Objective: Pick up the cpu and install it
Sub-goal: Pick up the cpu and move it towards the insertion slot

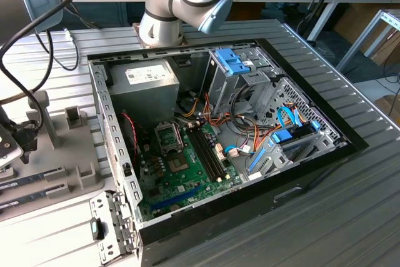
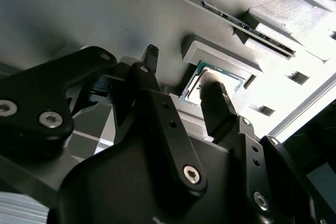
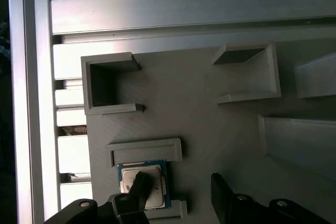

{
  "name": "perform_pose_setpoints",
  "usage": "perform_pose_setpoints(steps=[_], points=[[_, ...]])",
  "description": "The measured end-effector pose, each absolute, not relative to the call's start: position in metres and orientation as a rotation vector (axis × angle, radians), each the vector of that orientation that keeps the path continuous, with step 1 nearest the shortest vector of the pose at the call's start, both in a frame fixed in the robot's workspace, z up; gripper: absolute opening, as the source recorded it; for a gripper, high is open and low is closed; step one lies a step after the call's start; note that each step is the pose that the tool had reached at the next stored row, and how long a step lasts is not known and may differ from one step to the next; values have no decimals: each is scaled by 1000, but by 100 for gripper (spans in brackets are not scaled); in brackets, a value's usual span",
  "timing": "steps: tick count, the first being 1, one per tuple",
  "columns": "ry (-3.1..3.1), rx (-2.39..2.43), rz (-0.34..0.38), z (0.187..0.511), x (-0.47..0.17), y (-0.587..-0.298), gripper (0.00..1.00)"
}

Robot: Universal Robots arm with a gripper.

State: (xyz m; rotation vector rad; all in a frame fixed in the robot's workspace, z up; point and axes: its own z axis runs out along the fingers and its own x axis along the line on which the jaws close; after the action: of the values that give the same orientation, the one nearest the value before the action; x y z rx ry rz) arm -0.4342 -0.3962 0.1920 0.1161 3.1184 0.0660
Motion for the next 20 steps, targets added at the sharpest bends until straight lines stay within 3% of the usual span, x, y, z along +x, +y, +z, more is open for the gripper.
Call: perform_pose_setpoints(steps=[20], points=[[3110, 115, 64, 205, -439, -396, 60]])
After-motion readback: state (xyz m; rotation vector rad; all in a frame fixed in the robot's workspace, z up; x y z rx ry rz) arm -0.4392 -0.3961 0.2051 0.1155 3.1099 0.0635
